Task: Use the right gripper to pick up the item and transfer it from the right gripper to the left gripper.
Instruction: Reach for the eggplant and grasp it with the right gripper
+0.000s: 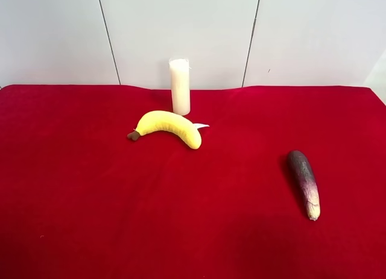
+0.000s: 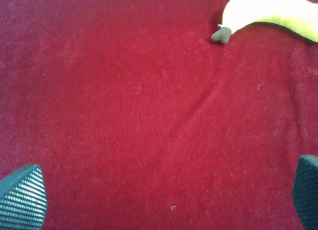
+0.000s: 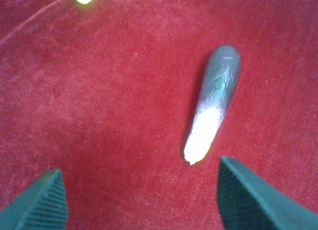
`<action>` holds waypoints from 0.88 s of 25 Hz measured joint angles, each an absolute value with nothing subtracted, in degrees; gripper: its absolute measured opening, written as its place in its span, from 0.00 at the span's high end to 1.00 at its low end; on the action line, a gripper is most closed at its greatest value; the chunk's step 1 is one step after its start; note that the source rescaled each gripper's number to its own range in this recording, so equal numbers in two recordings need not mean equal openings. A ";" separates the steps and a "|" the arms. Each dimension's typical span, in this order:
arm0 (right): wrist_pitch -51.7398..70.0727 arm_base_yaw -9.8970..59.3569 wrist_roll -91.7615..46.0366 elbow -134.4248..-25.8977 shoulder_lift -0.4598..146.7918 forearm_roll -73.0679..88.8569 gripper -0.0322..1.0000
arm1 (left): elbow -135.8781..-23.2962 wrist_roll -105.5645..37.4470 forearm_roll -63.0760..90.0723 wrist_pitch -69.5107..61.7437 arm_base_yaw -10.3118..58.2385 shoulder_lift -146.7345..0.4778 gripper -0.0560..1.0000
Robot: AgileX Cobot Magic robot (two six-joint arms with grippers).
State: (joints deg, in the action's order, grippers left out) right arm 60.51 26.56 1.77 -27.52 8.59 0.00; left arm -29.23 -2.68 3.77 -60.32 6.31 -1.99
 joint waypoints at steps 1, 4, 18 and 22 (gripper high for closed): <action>60.51 26.56 1.77 -27.52 8.59 0.00 0.52 | -29.23 -2.68 3.77 -60.32 6.31 -1.99 0.00; 60.51 26.56 1.77 -27.52 8.59 0.00 0.52 | -29.23 -2.68 3.77 -60.32 6.31 -1.99 0.00; 60.51 26.56 1.77 -27.52 8.59 0.00 0.52 | -29.23 -2.68 3.77 -60.32 6.31 -1.99 0.00; 60.51 26.56 1.77 -27.52 8.59 0.00 0.52 | -29.23 -2.68 3.77 -60.32 6.31 -1.99 0.00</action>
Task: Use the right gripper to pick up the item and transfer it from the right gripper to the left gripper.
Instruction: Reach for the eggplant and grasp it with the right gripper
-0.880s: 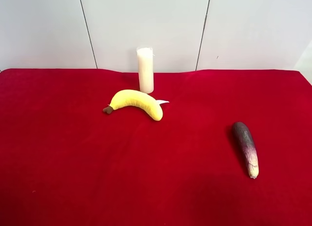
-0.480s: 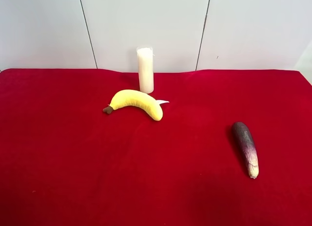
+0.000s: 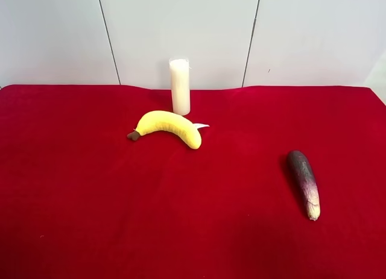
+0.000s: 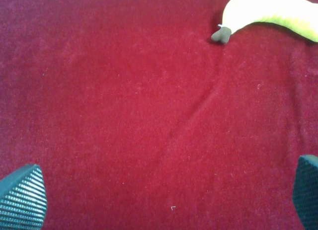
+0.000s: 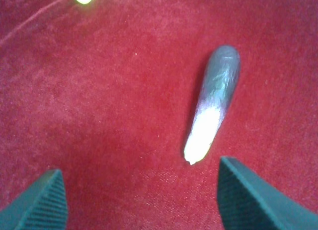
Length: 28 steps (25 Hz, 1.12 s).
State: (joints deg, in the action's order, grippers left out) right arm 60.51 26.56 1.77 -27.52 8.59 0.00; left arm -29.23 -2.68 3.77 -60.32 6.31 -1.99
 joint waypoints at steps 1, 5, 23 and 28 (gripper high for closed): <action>60.51 26.56 1.77 -27.52 8.59 0.00 0.52 | -29.23 -2.68 3.77 -60.32 6.31 -1.99 0.00; 60.51 26.56 1.77 -27.52 8.59 0.00 0.52 | -29.23 -2.68 3.77 -60.32 6.31 -1.99 0.00; 60.51 26.56 9.30 -28.09 11.18 -3.11 0.52 | -29.23 -2.68 3.77 -60.32 6.31 -1.99 0.00; 60.05 26.56 9.65 -31.90 19.36 -3.49 0.52 | -29.23 -2.68 3.77 -60.32 6.31 -1.99 0.00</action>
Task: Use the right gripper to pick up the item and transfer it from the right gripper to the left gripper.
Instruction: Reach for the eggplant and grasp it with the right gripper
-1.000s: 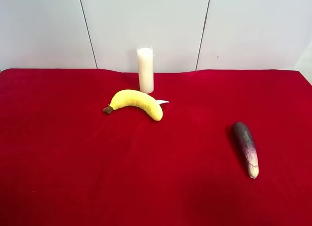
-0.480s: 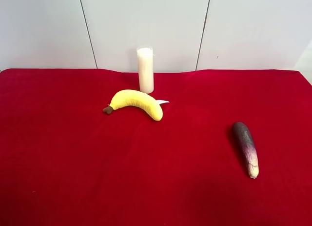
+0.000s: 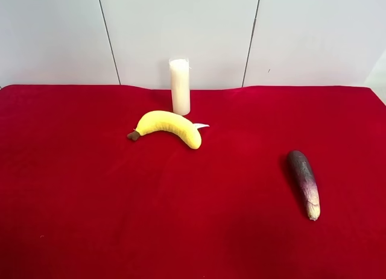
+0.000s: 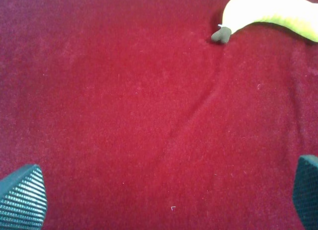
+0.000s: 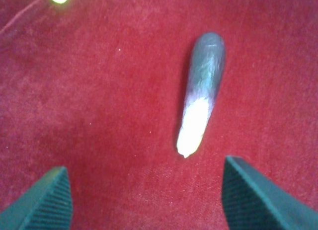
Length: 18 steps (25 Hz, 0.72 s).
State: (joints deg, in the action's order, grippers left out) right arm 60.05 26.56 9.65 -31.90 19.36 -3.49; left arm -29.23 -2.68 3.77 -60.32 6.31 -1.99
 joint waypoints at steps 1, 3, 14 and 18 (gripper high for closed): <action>59.99 26.56 9.71 -32.71 21.12 -3.79 0.52 | -29.23 -2.68 3.77 -60.32 6.31 -1.99 0.00; 59.87 26.56 10.18 -33.92 25.42 -4.44 0.52 | -29.23 -2.68 3.77 -60.32 6.31 -1.99 0.00; 57.20 26.56 13.81 -36.53 48.33 -10.30 0.49 | -29.23 -2.68 3.72 -60.32 6.31 -1.99 0.00; 55.47 26.56 12.81 -36.53 54.38 -11.08 0.25 | -29.23 -2.68 3.72 -60.32 6.31 -1.99 0.00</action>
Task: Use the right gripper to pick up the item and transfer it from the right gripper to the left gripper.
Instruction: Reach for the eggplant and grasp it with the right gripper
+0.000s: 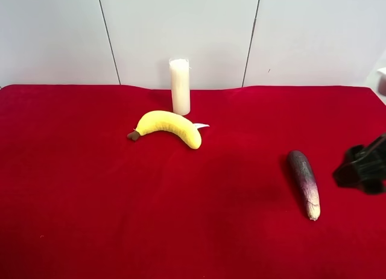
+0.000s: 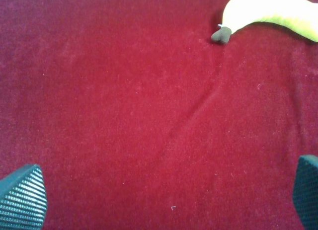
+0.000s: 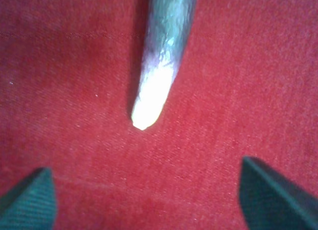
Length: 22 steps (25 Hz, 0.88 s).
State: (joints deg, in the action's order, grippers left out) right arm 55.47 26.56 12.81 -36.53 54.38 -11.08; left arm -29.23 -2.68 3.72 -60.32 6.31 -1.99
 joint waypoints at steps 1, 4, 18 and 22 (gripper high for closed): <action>54.99 26.56 12.65 -36.53 55.65 -11.42 0.19 | -29.23 -2.68 3.72 -60.32 6.31 -1.99 0.00; 54.74 26.56 12.90 -36.53 60.07 -11.75 0.09 | -29.23 -2.68 3.72 -60.32 6.31 -1.99 0.00; 47.15 26.56 18.33 -30.79 70.82 -12.01 0.07 | -29.23 -2.68 3.72 -60.32 6.31 -1.99 0.00; 45.79 26.56 20.26 -29.78 70.82 -12.35 0.07 | -29.23 -2.68 3.72 -60.32 6.31 -1.99 0.00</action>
